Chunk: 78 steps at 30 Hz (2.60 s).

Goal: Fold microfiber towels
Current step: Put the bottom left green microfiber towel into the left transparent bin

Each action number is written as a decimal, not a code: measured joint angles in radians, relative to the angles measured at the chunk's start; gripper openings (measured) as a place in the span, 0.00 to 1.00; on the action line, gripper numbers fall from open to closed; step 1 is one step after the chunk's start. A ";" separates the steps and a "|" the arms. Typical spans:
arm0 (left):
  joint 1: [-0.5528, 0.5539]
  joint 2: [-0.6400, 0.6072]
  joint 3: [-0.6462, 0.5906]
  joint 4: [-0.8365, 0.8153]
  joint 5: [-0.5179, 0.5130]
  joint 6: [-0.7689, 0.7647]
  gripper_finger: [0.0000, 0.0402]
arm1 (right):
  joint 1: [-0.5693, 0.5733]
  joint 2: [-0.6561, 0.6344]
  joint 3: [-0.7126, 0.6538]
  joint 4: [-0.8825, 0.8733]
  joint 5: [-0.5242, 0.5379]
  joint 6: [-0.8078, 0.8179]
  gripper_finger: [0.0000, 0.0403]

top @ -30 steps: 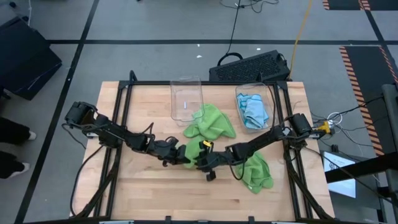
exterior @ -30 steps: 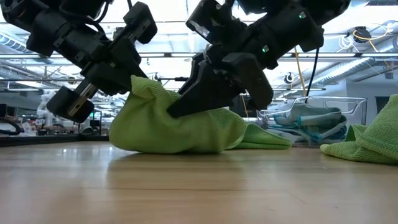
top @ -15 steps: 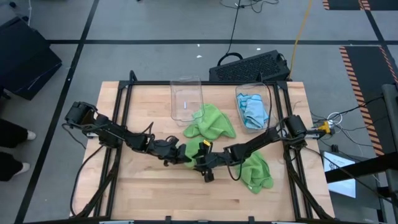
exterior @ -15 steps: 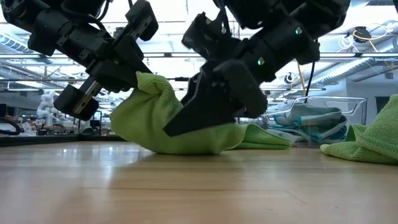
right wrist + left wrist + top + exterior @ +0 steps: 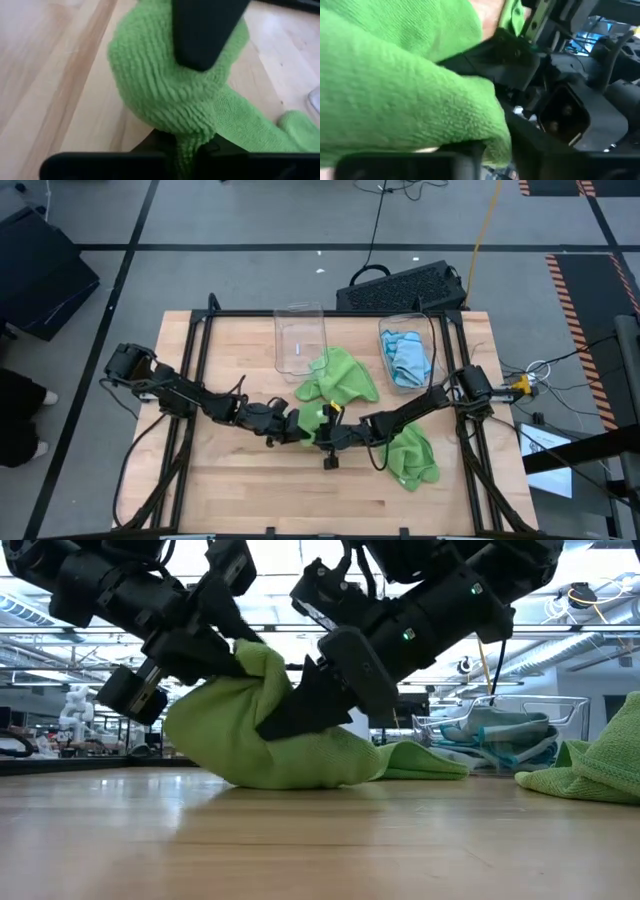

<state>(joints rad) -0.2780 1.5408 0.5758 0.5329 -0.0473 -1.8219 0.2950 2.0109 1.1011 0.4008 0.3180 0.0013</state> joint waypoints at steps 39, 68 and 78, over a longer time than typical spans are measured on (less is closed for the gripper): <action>-0.232 0.011 0.051 -0.173 -0.479 -0.459 0.80 | 0.001 0.000 0.000 -0.005 -0.001 0.118 0.01; -0.264 -0.018 0.085 -0.362 -0.443 -0.513 0.84 | 0.001 0.000 0.000 -0.009 -0.002 0.119 0.01; -0.201 -0.018 0.085 -0.382 -0.443 -0.497 0.65 | 0.001 0.000 0.000 -0.008 -0.002 0.144 0.01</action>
<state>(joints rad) -0.4789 1.5231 0.6609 0.1511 -0.4901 -2.3188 0.2958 2.0106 1.1011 0.3923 0.3164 0.1453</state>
